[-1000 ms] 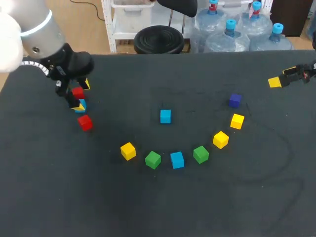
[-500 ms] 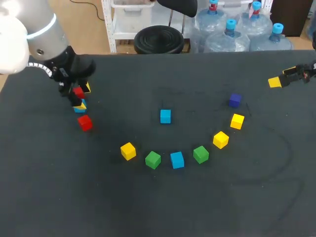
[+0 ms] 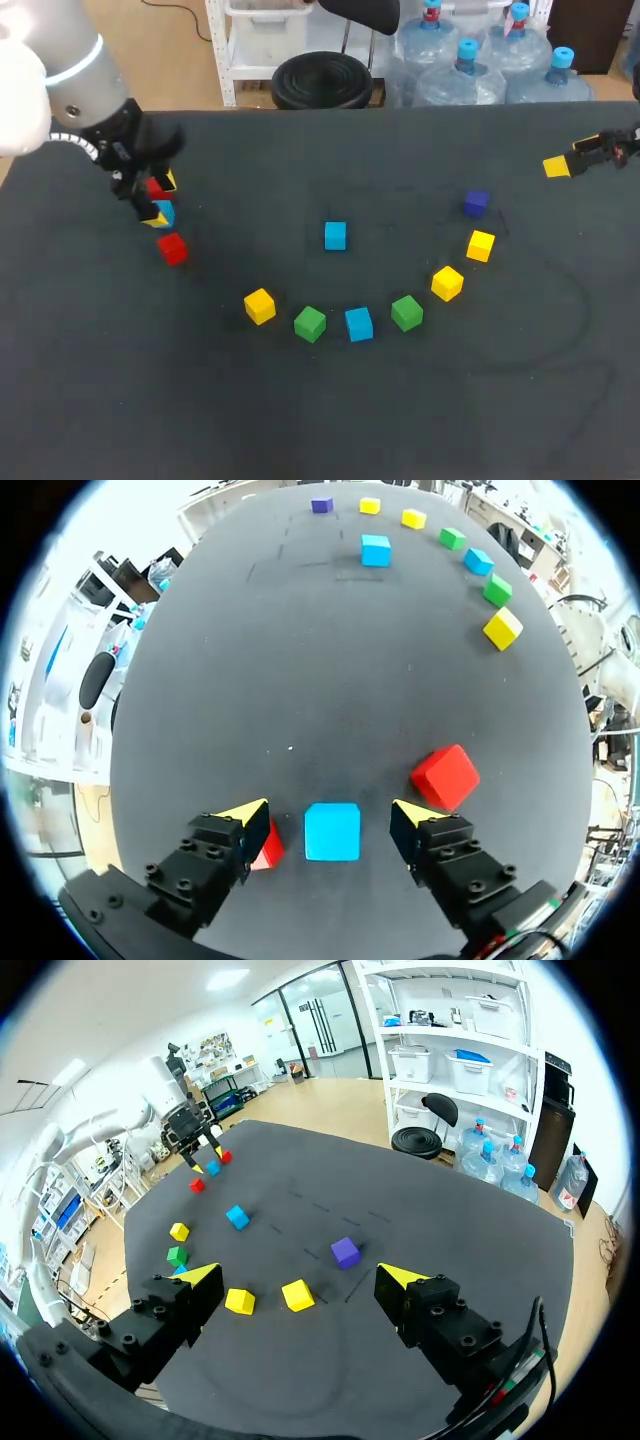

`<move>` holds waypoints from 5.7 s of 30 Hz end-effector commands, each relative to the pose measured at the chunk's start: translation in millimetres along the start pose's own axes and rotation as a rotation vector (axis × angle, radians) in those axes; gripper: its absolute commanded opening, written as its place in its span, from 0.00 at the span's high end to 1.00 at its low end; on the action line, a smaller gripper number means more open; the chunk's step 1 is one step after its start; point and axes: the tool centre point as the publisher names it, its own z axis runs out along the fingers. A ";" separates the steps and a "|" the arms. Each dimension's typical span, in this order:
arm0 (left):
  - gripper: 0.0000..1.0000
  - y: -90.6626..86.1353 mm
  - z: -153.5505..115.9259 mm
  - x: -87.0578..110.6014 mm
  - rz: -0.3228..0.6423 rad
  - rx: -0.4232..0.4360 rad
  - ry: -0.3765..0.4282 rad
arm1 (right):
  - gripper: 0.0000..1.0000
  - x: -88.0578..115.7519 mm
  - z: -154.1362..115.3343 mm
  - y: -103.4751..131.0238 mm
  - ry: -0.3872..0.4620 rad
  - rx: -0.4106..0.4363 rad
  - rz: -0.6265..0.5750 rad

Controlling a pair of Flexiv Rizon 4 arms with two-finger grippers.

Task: Place the blue cubes, place green cubes on the blue cubes, place the yellow cubes on the green cubes, then place the red cubes on the yellow cubes, and place purple cube on the red cubes.

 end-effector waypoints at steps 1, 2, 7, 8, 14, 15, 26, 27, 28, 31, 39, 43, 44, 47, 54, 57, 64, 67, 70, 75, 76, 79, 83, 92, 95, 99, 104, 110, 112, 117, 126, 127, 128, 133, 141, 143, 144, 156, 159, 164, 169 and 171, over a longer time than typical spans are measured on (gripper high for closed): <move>0.22 -1.5 1.3 5.2 -0.009 -0.003 -0.002 | 0.00 0.0 1.3 -1.0 -0.002 -0.003 -0.001; 0.22 -1.9 1.5 6.5 -0.011 -0.003 -0.003 | 0.00 0.0 1.3 -1.0 -0.002 -0.003 -0.001; 0.21 -2.7 3.0 11.5 -0.023 -0.001 -0.002 | 0.00 0.0 1.3 -1.0 -0.002 -0.003 -0.001; 0.21 -3.2 3.1 12.3 -0.024 0.000 -0.001 | 0.00 0.0 1.3 -1.0 -0.002 -0.003 -0.001; 0.23 -4.5 2.4 18.7 -0.038 -0.002 -0.005 | 0.00 0.0 1.3 -1.0 -0.002 -0.003 -0.001; 0.23 -4.8 2.3 19.5 -0.040 -0.002 -0.005 | 0.00 0.0 1.3 -1.0 -0.002 -0.003 -0.001; 0.27 -4.7 1.9 24.3 -0.050 -0.003 -0.002 | 0.00 0.0 1.3 -1.0 -0.002 -0.003 -0.001; 0.28 -4.1 1.9 24.4 -0.049 -0.003 -0.002 | 0.00 0.0 1.3 -1.0 -0.002 -0.003 -0.001; 0.30 -3.4 2.0 24.4 -0.049 -0.003 -0.002 | 0.00 0.0 1.3 -1.0 -0.002 -0.003 -0.001; 0.28 -1.2 1.8 24.0 -0.048 -0.004 -0.004 | 0.00 0.0 1.3 -1.0 -0.002 -0.003 -0.001; 0.27 4.1 0.8 18.4 -0.031 -0.008 -0.005 | 0.00 0.0 1.3 -1.0 -0.002 -0.003 -0.001; 0.29 5.2 1.6 16.5 -0.021 -0.006 -0.005 | 0.00 0.0 1.3 -1.0 -0.002 -0.003 -0.001; 0.29 5.3 1.8 16.2 -0.019 -0.006 -0.005 | 0.00 0.0 1.3 -1.0 -0.002 -0.003 -0.001; 0.38 5.7 2.8 15.1 -0.015 -0.004 -0.005 | 0.00 0.0 1.3 -1.0 -0.002 -0.003 -0.001; 0.65 5.6 4.5 15.1 -0.010 -0.001 -0.006 | 0.00 0.0 1.3 -1.0 -0.002 -0.003 -0.001; 0.99 5.2 5.3 15.0 -0.010 -0.003 -0.009 | 0.00 0.0 1.3 -1.0 -0.002 -0.003 -0.001; 1.00 2.7 5.3 12.7 -0.008 -0.009 -0.016 | 0.00 0.0 1.3 -1.0 -0.002 -0.003 -0.001; 1.00 1.1 2.7 7.6 -0.007 -0.011 -0.014 | 0.00 0.0 1.3 -1.0 -0.002 -0.003 -0.001; 1.00 1.2 -1.0 0.4 -0.009 -0.012 -0.013 | 0.00 0.0 1.3 -1.0 -0.002 -0.003 -0.001; 1.00 0.7 -9.2 -14.6 -0.034 -0.008 -0.012 | 0.00 0.0 1.3 -1.0 -0.002 -0.003 -0.001; 1.00 0.3 -10.7 -18.5 -0.038 -0.005 -0.006 | 0.00 0.0 1.3 -1.0 -0.002 -0.003 -0.001; 1.00 -1.3 -15.8 -30.2 -0.059 0.002 -0.004 | 0.00 0.0 1.3 -1.0 -0.002 -0.003 -0.001; 1.00 -3.8 -22.4 -49.6 -0.069 -0.001 -0.007 | 0.00 0.0 1.3 -1.0 -0.002 -0.003 -0.001; 1.00 -7.6 -25.8 -86.3 -0.084 -0.011 -0.036 | 0.00 0.0 1.3 -1.0 -0.002 -0.003 -0.001; 1.00 -10.1 -23.9 -100.3 -0.072 -0.010 -0.039 | 0.00 0.0 1.3 -1.0 -0.002 -0.003 -0.001; 1.00 -13.1 -19.3 -117.1 -0.054 -0.004 -0.043 | 0.00 0.0 1.3 -1.0 -0.002 -0.003 -0.001; 1.00 -16.7 -12.5 -130.3 -0.046 0.001 -0.052 | 0.00 0.0 1.3 -1.0 -0.002 -0.003 -0.001; 1.00 -21.0 -4.0 -143.4 -0.033 0.009 -0.079 | 0.00 0.0 1.3 -1.0 -0.002 -0.003 -0.001; 1.00 -22.6 -0.9 -149.3 -0.030 0.014 -0.078 | 0.00 0.0 1.3 -1.0 -0.002 -0.003 -0.001; 1.00 -25.1 4.7 -158.3 -0.023 0.022 -0.080 | 0.00 0.0 1.3 -1.0 -0.002 -0.003 -0.001; 1.00 -25.3 13.3 -168.8 -0.018 0.038 -0.063 | 0.00 0.0 1.3 -1.0 -0.002 -0.003 -0.001; 1.00 -25.1 14.5 -170.7 -0.015 0.040 -0.060 | 0.00 0.0 1.3 -1.0 -0.002 -0.003 -0.001; 1.00 -24.7 15.6 -172.3 -0.013 0.043 -0.054 | 0.00 0.0 1.3 -1.0 -0.002 -0.003 -0.001; 1.00 -23.1 18.9 -175.8 -0.008 0.048 -0.053 | 0.00 0.0 1.3 -1.0 -0.002 -0.003 -0.001; 1.00 -25.8 20.7 -179.7 -0.014 0.039 -0.053 | 0.00 0.0 1.3 -1.0 -0.002 -0.003 -0.001; 1.00 -29.0 20.1 -181.7 -0.015 0.041 -0.050 | 0.00 0.0 1.3 -1.0 -0.002 -0.003 -0.001; 1.00 -31.2 19.1 -182.5 -0.016 0.040 -0.049 | 0.00 0.0 1.3 -1.0 -0.002 -0.003 -0.001; 1.00 -51.6 17.5 -190.0 -0.015 0.026 -0.048 | 0.00 0.0 1.3 -1.0 -0.002 -0.003 -0.001; 1.00 -55.3 18.8 -192.4 -0.013 0.026 -0.051 | 0.00 0.0 1.3 -1.0 -0.002 -0.003 -0.001; 1.00 -59.8 22.6 -197.3 -0.008 0.029 -0.057 | 0.00 0.0 1.3 -1.0 -0.002 -0.003 -0.001; 1.00 -61.7 26.1 -198.8 -0.007 0.035 -0.057 | 0.00 0.0 1.3 -1.0 -0.002 -0.003 -0.001; 1.00 -61.8 28.3 -199.0 -0.008 0.040 -0.058 | 0.00 0.0 1.3 -1.0 -0.002 -0.003 -0.001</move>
